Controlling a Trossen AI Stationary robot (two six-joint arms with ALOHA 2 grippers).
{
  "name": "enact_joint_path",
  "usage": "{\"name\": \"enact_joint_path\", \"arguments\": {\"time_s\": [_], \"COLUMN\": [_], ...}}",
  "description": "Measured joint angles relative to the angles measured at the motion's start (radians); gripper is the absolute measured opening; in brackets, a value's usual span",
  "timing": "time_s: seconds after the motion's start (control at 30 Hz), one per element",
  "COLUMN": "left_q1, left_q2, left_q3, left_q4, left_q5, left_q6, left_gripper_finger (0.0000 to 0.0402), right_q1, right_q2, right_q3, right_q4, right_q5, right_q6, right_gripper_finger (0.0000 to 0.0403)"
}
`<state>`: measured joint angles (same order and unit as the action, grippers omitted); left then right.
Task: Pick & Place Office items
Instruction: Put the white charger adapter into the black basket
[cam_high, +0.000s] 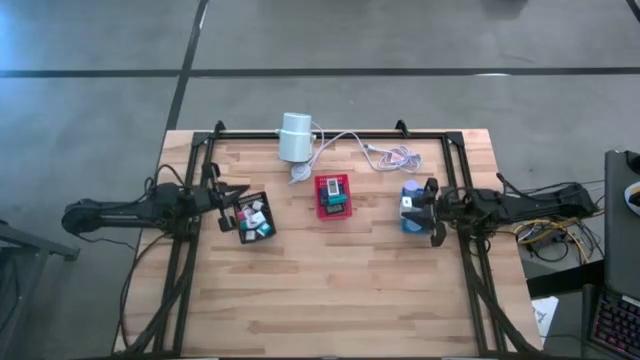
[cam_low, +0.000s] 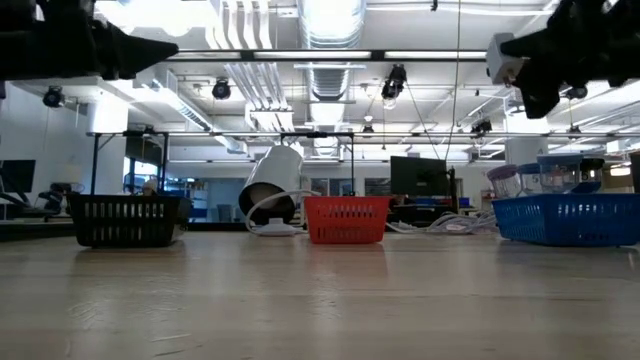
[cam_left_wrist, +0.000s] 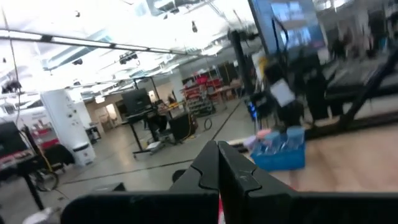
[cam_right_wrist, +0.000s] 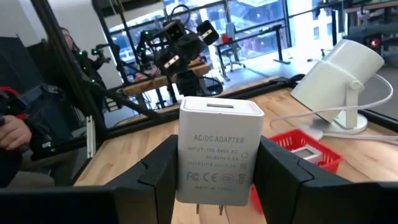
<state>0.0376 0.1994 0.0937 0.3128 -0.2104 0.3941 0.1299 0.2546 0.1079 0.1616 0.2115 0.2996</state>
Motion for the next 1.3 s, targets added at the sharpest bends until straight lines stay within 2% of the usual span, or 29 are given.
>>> {"name": "enact_joint_path", "arguments": {"time_s": [0.13,0.3,0.47,0.57,0.7,0.8,0.93,1.03,1.17,1.3], "left_q1": [-0.001,-0.001,-0.001,-0.004,-0.019,-0.041,-0.082,-0.108,-0.133,-0.138], "left_q2": [0.095,0.263,0.43,0.516,0.605,0.663,0.748,0.816,0.897,0.96], "left_q3": [0.019,0.107,0.203,0.265,0.368,0.441,0.532,0.598,0.67,0.713], "left_q4": [0.013,0.016,0.018,0.016,0.017,0.014,0.004,0.001,0.01,0.02], "left_q5": [0.001,0.0,0.0,0.0,0.014,0.054,0.056,0.01,-0.13,-0.15], "left_q6": [0.115,0.153,0.153,0.17,0.186,0.259,0.383,0.46,0.55,0.597], "left_gripper_finger": [0.0,0.0,0.0004,0.0025,0.0082,0.0138,0.0221,0.0279,0.0339,0.0375], "right_q1": [-0.009,-0.036,-0.084,-0.126,-0.182,-0.22,-0.253,-0.268,-0.276,-0.279], "right_q2": [0.146,0.344,0.527,0.63,0.75,0.833,0.943,1.02,1.108,1.179], "right_q3": [0.114,0.275,0.426,0.517,0.636,0.712,0.809,0.88,0.97,1.051], "right_q4": [0.0,0.001,0.002,0.003,0.007,0.006,0.006,0.005,0.006,0.006], "right_q5": [-0.006,-0.053,-0.189,-0.289,-0.421,-0.505,-0.584,-0.621,-0.664,-0.719], "right_q6": [0.008,0.003,-0.01,0.0,0.008,0.029,0.053,0.062,0.06,0.059], "right_gripper_finger": [0.0157,0.0157,0.0157,0.0157,0.0157,0.0157,0.0157,0.0157,0.0157,0.0157]}}
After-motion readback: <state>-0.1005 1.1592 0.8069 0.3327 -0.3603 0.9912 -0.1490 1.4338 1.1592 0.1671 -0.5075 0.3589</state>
